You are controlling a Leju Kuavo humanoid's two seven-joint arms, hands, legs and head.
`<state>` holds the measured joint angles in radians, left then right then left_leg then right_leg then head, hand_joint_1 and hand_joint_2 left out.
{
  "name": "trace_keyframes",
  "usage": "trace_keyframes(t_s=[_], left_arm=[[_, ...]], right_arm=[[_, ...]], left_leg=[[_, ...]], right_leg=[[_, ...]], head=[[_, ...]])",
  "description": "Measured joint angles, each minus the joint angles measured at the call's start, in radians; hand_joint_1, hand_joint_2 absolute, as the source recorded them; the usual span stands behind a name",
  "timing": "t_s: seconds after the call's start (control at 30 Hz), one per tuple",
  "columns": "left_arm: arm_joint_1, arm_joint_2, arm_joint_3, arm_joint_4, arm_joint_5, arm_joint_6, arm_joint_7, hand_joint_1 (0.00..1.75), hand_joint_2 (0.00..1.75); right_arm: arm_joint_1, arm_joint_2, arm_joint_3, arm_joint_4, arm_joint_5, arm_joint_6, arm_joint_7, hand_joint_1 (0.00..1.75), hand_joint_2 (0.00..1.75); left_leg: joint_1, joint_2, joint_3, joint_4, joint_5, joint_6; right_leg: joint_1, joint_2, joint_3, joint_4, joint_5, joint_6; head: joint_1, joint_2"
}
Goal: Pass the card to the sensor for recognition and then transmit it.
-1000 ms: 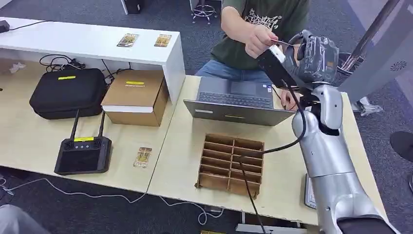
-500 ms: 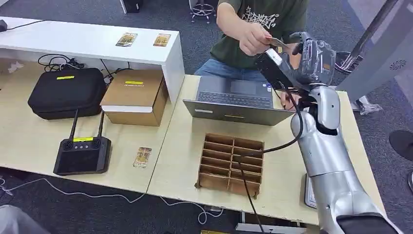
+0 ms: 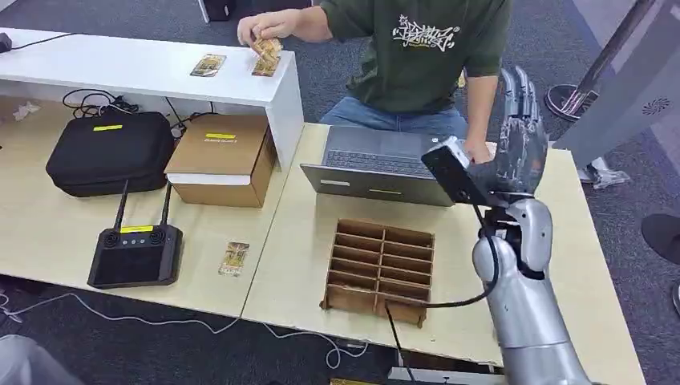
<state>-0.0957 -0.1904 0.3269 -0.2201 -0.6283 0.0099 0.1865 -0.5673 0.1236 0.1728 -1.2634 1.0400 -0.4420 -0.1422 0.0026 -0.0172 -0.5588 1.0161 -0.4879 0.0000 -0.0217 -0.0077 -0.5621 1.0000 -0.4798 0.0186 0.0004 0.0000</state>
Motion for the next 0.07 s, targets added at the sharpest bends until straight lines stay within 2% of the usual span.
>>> trace_keyframes(t_s=[0.07], left_arm=[[0.005, 0.002, 0.002, 0.000, 0.002, 0.001, -0.003, 0.00, 0.00]], right_arm=[[0.109, -0.007, -0.013, -0.106, -0.029, -0.049, -0.023, 0.00, 1.75]], left_leg=[[0.000, 0.000, 0.000, 0.000, 0.000, 0.000]], right_leg=[[0.000, -0.001, 0.000, 0.000, -0.001, 0.001]], head=[[0.000, 0.000]])
